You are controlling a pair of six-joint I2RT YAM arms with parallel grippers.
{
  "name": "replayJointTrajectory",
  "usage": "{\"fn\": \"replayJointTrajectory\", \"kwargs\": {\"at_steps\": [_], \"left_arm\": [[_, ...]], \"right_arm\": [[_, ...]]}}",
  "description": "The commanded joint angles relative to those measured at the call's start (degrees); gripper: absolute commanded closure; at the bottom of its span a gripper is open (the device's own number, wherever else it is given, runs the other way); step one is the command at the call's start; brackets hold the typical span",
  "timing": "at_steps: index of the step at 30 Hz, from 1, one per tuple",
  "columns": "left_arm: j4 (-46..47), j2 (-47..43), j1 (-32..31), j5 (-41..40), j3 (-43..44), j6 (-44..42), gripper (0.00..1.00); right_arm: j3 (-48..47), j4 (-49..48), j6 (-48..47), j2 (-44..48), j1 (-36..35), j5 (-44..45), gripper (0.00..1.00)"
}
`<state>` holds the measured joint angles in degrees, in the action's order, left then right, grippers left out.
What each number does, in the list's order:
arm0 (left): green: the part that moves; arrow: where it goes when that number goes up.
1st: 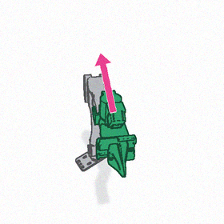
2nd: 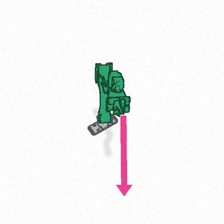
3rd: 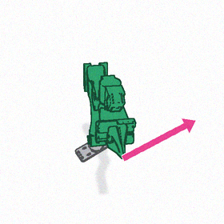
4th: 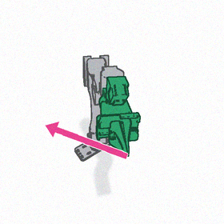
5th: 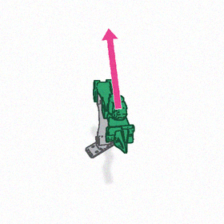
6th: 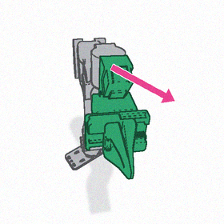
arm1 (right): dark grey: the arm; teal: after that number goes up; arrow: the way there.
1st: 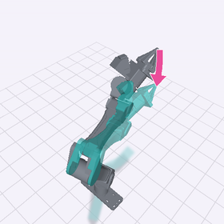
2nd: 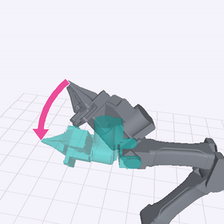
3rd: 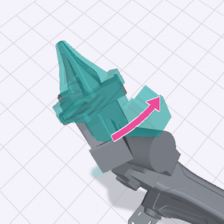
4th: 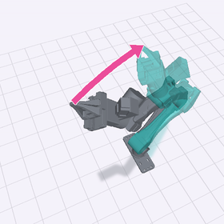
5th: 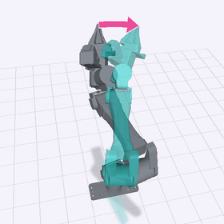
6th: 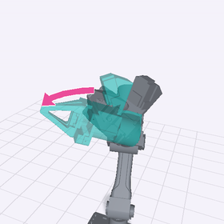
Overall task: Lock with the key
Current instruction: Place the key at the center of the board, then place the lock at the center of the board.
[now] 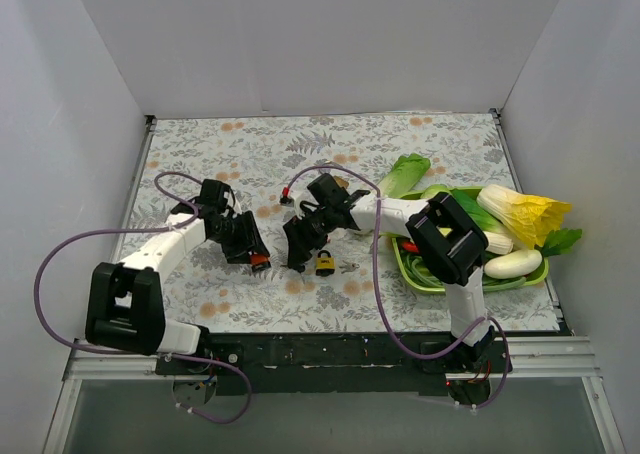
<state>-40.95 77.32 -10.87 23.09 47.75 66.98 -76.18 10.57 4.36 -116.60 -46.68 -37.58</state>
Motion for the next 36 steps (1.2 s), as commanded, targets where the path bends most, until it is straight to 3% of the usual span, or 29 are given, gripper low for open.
{"fn": "replayJointTrajectory", "kwargs": {"at_steps": [1,9,15,29,33,36], "left_arm": [[-1.06,3.7,-2.57,-2.35,4.28,-1.5,1.0],[-2.82,8.72,-8.11,-9.19,7.97,-2.47,1.0],[-2.64,11.45,-8.64,-11.93,8.06,-3.26,0.97],[-2.91,17.16,-10.48,-14.91,11.05,-3.61,0.94],[-3.0,18.04,-10.48,-15.71,10.79,-3.87,0.82],[-3.08,17.87,-10.48,-15.97,10.61,-3.88,0.64]], "right_arm": [[-2.56,0.68,0.21,4.7,-0.26,0.14,0.16],[-6.17,3.49,0.47,8.58,0.01,5.14,0.11],[-6.44,5.08,1.97,11.39,2.46,11.04,0.11],[-0.72,4.28,4.43,15.35,6.86,9.28,0.11],[-0.98,4.55,4.43,15.35,7.56,9.1,0.11],[-1.69,5.25,3.99,15.17,7.83,9.98,0.1]]}}
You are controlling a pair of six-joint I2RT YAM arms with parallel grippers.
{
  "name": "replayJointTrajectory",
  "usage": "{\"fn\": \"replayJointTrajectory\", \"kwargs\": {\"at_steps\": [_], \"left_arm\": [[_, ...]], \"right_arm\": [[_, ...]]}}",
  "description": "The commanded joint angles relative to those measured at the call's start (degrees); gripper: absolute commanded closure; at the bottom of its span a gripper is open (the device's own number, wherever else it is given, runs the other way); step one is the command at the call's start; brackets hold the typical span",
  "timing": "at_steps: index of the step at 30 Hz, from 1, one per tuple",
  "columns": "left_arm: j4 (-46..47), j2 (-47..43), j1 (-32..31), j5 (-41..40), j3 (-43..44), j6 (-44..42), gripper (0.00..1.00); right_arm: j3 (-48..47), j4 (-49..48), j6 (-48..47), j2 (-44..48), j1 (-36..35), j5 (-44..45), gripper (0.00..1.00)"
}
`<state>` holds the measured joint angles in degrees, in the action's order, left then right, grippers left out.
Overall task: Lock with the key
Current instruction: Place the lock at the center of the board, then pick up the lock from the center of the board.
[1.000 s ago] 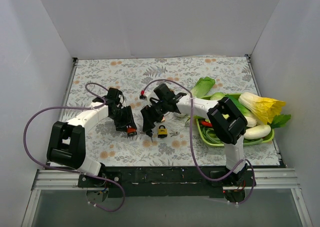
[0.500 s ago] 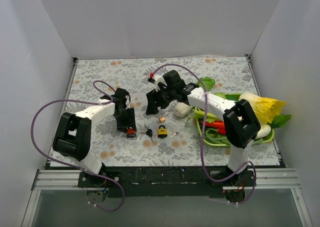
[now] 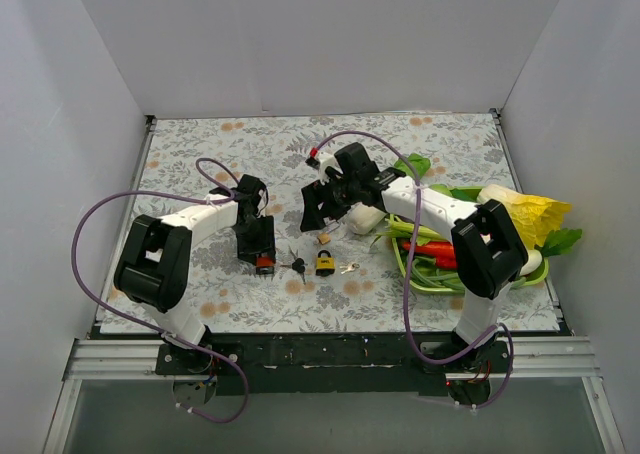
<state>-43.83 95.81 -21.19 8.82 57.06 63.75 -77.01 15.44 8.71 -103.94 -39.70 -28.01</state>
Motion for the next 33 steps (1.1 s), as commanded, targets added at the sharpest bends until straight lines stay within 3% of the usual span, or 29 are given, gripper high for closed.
{"fn": "replayJointTrajectory", "kwargs": {"at_steps": [1,5,8,13,23,33], "left_arm": [[-0.2,-0.62,-0.25,-1.79,1.04,-0.64,0.48],[0.33,-1.41,-0.25,-1.96,0.6,-0.29,0.28],[0.24,-2.2,-0.08,-0.91,1.91,-0.11,0.21],[0.24,-3.69,1.41,2.16,7.53,1.03,0.19],[10.96,-13.36,12.21,10.34,10.17,6.3,0.17],[12.98,-15.13,14.77,13.77,9.04,5.25,0.16]], "right_arm": [[-1.03,0.9,-0.8,2.6,0.86,0.93,0.1],[-1.39,2.4,-2.21,2.6,0.77,2.17,0.1],[-0.95,3.19,-3.35,2.78,0.86,3.13,0.1],[0.81,3.72,-4.4,2.95,0.59,6.64,0.14],[2.48,5.56,-7.13,-1.09,-2.39,14.73,0.26],[-0.33,9.26,-19.25,-4.78,-2.66,11.4,0.34]]}}
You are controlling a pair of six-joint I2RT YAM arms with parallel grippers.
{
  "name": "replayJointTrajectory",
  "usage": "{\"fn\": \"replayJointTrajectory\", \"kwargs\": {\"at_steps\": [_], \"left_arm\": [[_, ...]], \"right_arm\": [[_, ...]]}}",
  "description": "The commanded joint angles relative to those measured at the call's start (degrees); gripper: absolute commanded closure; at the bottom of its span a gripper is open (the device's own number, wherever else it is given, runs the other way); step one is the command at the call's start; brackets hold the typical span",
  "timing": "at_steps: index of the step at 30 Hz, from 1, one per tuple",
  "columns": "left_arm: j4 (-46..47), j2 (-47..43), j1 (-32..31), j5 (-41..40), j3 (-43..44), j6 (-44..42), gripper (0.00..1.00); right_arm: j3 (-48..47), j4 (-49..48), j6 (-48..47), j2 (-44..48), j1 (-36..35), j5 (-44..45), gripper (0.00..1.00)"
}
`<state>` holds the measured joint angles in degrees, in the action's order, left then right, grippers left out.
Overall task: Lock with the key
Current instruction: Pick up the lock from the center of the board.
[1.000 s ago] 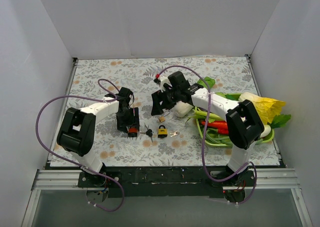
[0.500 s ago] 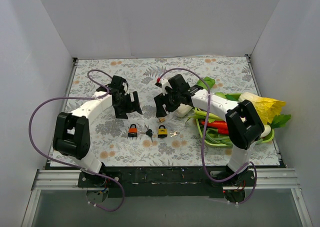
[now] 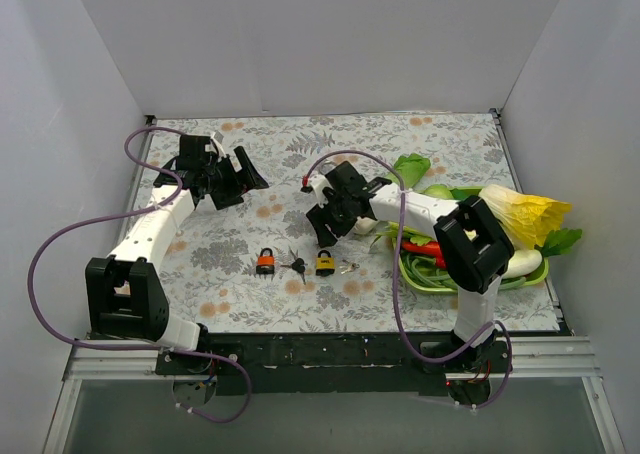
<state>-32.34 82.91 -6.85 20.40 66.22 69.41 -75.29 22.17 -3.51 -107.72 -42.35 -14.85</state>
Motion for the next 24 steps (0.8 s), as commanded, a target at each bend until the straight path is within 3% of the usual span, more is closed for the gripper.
{"fn": "replayJointTrajectory", "kwargs": {"at_steps": [1,13,24], "left_arm": [[1.57,-2.14,0.52,2.27,-0.12,-0.5,0.16],[2.19,-1.53,1.4,6.14,-0.12,-1.82,0.17],[2.19,-1.7,2.63,8.25,-0.47,-2.26,0.17]], "right_arm": [[-1.97,2.61,-8.17,-1.09,-0.02,-3.06,0.35],[-4.24,2.96,-39.61,0.06,0.77,-10.45,0.32],[-12.86,17.09,-71.09,-6.27,4.38,-18.55,0.4]]}}
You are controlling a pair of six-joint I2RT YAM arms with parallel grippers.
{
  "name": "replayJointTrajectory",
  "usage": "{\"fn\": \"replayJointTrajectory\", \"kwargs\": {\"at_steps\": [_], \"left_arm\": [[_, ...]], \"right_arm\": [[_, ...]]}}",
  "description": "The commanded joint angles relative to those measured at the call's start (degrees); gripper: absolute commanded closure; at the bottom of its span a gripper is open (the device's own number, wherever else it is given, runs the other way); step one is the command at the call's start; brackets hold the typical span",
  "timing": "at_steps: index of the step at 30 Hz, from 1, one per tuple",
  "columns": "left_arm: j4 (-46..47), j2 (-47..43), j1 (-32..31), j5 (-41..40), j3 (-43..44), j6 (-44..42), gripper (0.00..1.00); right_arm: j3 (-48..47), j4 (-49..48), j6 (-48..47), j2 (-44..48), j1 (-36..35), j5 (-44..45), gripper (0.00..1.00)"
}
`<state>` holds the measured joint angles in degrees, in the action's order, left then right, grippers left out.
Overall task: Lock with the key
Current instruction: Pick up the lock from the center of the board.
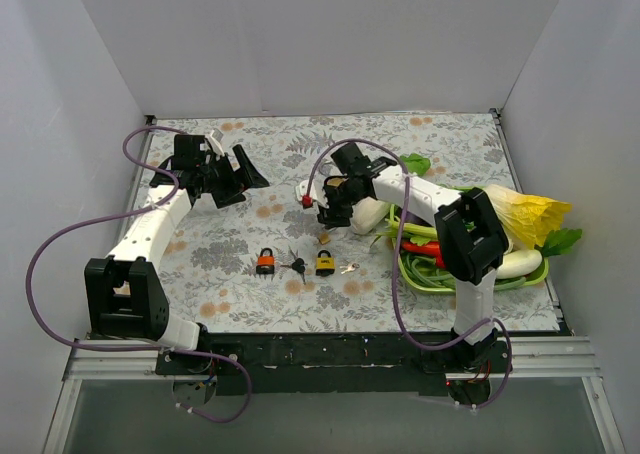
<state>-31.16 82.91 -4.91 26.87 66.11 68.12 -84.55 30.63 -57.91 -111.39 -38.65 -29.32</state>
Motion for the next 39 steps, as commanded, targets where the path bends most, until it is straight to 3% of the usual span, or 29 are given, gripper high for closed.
{"fn": "replayJointTrajectory", "kwargs": {"at_steps": [1,7,31,36,39], "left_arm": [[1.1,-1.7,0.78,1.95,-0.28,-1.06,0.17],[1.1,-1.44,1.57,3.1,-0.54,-0.79,0.17],[0.31,-1.53,3.24,4.15,-1.59,-0.62,0.18],[0.4,-1.53,3.32,4.24,-1.33,-0.62,0.18],[0.31,-1.53,3.41,4.24,-1.33,-0.79,0.18]], "right_arm": [[-4.04,10.13,-18.88,-2.95,0.6,-4.16,0.4],[-7.63,15.23,-25.32,-5.5,0.42,-3.73,0.41],[-9.31,18.49,-26.73,-11.56,-3.36,-0.04,0.46],[-11.42,20.43,-26.82,-14.02,-3.62,1.28,0.57],[-11.6,19.47,-26.2,-14.38,-3.62,2.25,0.72]]}}
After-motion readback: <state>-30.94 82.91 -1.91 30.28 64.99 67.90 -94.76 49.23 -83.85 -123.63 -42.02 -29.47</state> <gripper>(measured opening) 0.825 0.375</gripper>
